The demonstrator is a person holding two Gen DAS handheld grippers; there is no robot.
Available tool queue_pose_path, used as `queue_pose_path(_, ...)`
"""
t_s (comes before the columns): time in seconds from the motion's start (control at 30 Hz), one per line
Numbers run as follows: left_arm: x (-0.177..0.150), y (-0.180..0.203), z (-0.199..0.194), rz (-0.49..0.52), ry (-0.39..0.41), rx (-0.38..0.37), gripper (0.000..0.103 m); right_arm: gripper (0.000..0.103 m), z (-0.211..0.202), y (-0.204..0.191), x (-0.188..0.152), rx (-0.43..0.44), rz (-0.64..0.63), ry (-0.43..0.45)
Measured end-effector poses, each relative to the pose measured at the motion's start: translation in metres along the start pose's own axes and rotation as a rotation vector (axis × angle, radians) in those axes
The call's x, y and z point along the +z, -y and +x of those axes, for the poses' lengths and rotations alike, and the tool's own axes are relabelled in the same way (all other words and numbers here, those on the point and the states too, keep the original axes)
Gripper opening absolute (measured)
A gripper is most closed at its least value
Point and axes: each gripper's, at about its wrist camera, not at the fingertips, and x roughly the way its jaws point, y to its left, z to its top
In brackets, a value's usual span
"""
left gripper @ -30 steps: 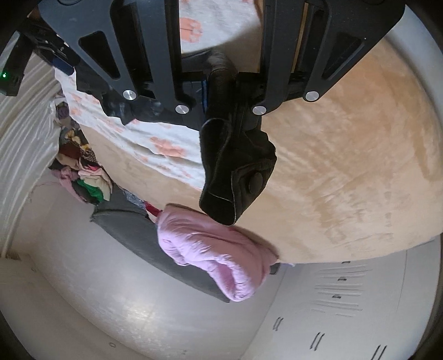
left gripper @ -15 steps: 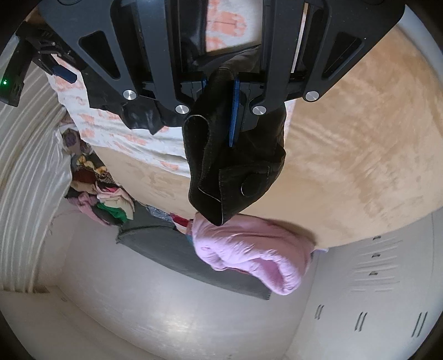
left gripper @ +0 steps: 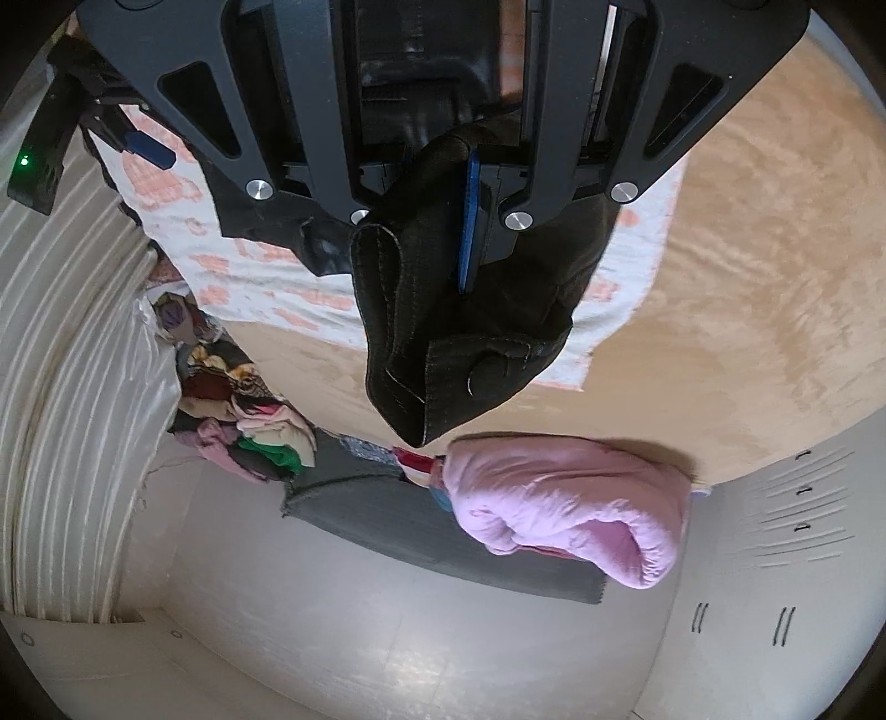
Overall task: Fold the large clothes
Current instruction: 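Lift the sleeve with the left tool and carry it over the jacket body, then lay the sleeve across the jacket back with the left tool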
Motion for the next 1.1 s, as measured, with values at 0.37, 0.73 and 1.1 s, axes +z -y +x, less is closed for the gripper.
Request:
queue_pose_path(0.37,0.000,0.044,0.018,0.042,-0.029,-0.041,0.006,0.099,-0.007,0.052,-0.004,-0.019,0.113,0.019)
queue_pose_path(0.73,-0.001,0.103,0.048,0.097,-0.071,-0.127,0.006,0.099,-0.014,0.099,-0.008,-0.038,0.192,0.042)
queue_pose_path(1.1,-0.025,0.168,0.095,0.178,-0.168,-0.211,0.006,0.099,-0.020,0.159,-0.018,-0.099,0.280,0.064)
